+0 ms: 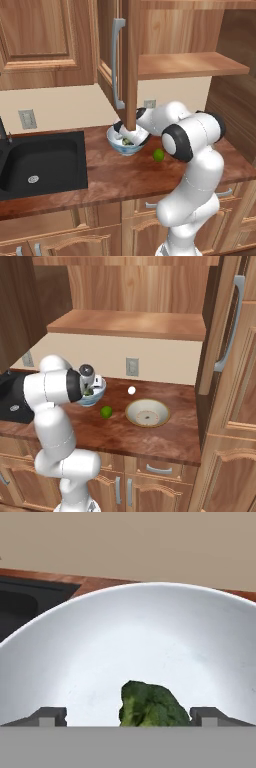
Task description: Pick both bowls and place them on the counter. Then place the broccoli in one bowl and place the lime in the other bowl.
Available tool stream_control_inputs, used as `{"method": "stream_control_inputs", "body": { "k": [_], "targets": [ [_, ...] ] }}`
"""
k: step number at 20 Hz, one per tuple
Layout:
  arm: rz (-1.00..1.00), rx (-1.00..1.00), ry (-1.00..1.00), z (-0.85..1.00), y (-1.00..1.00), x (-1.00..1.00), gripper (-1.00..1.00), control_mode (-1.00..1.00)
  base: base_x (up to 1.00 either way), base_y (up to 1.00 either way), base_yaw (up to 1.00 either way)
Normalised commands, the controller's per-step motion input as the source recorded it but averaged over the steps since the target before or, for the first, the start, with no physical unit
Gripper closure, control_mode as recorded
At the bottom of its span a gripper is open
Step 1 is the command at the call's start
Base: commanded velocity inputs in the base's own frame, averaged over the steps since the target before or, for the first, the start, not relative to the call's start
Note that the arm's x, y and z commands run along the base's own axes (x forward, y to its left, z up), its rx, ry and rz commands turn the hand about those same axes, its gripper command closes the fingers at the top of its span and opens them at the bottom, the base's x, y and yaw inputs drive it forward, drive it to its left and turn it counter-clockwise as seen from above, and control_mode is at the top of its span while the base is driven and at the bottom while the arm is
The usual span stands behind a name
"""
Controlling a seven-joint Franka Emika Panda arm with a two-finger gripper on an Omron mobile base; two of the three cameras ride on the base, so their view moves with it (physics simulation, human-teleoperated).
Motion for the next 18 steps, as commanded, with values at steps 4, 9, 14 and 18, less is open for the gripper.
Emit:
{"method": "stream_control_inputs", "body": {
  "k": [4, 9, 14, 18],
  "targets": [
    [0.0, 0.0, 0.0, 0.31, 0.01, 0.0, -1.0, -1.0, 0.0, 0.0, 0.0],
    [0.0, 0.01, 0.0, 0.31, -0.06, -0.13, -1.0, -1.0, 0.0, 0.0, 0.0],
    [0.0, 0.02, 0.0, 0.42, -0.1, -0.17, -1.0, -1.0, 0.0, 0.0, 0.0],
    [-0.01, 0.03, 0.0, 0.4, -0.18, -0.29, -1.0, -1.0, 0.0, 0.0, 0.0]
  ]
}}
